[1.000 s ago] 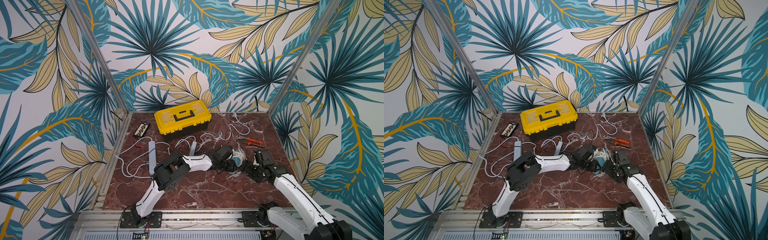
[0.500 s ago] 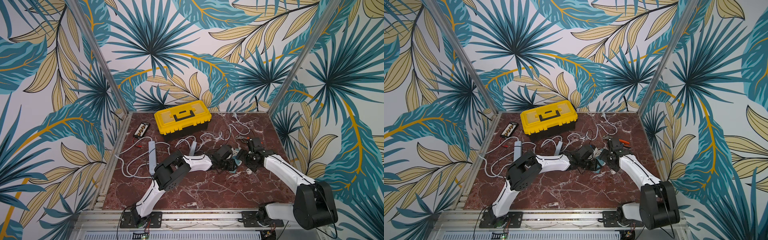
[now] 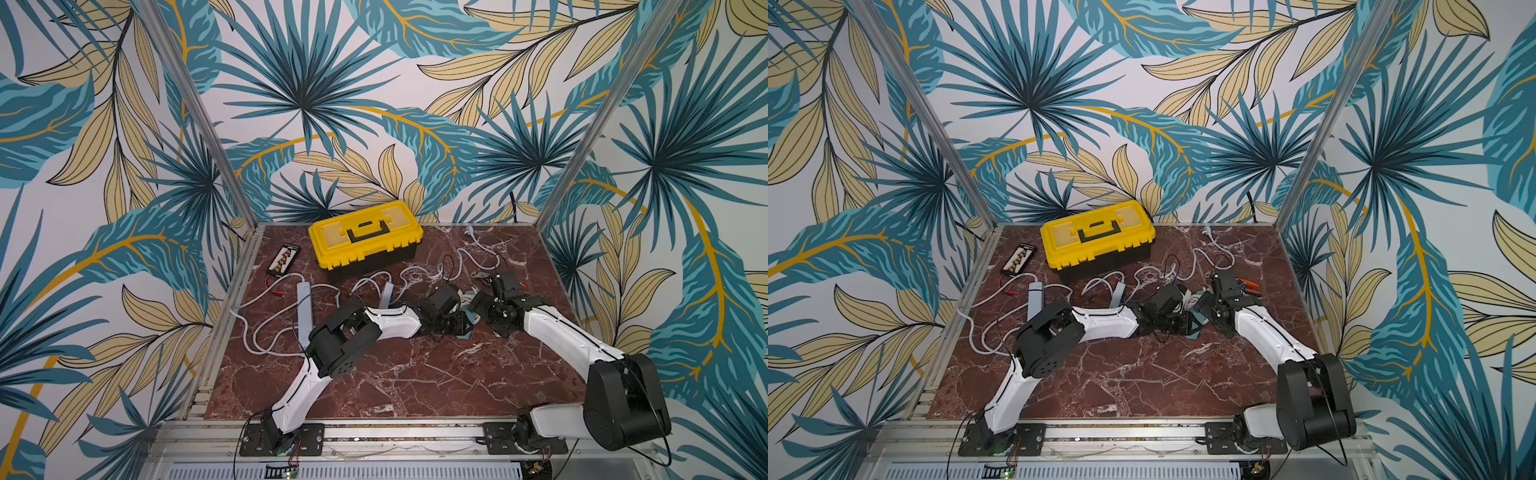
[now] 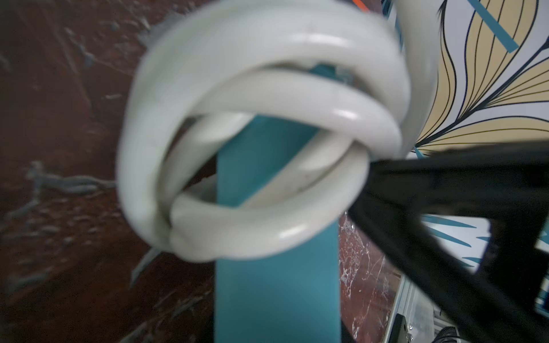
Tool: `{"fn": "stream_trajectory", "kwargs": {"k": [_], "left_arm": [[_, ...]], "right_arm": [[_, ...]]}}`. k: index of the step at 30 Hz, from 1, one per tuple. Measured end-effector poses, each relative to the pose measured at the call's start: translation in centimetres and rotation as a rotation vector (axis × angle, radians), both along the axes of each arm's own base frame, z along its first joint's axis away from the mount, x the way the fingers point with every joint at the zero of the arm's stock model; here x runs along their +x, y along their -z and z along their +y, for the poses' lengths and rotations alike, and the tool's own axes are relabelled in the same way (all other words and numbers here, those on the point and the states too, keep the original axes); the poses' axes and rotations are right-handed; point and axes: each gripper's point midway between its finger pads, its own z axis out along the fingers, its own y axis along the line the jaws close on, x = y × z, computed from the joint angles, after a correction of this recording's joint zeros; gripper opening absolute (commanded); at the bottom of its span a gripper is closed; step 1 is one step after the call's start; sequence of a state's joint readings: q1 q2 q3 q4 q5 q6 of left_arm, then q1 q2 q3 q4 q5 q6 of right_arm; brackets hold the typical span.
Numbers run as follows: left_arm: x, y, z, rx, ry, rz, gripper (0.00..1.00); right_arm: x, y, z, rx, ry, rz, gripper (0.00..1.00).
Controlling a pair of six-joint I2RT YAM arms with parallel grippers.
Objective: Wrap the cord around the power strip
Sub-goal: Place the power strip at the center of the board.
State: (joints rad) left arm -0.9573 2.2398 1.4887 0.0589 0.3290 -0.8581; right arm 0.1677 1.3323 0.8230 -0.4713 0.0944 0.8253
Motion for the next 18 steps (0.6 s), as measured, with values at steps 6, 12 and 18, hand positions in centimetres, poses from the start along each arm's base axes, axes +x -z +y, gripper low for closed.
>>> {"fn": "stream_trajectory", "kwargs": {"k": [6,12,18], "left_arm": [[-1.6,0.0,-0.8,-0.014,0.048,0.014,0.27],[-2.0,0.0,-0.9,-0.017,0.052,0.027,0.29],[-2.0,0.0,-0.9,-0.019,0.051,0.034,0.45]], "right_arm": [[2.1,-2.4,-0.6,-0.003,0.043,-0.094,0.93],[3.7,2.3,-0.5,0.003,0.085,0.004,0.86],[3.5,2.9,-0.7,-0.004,0.092,0.008,0.79]]}}
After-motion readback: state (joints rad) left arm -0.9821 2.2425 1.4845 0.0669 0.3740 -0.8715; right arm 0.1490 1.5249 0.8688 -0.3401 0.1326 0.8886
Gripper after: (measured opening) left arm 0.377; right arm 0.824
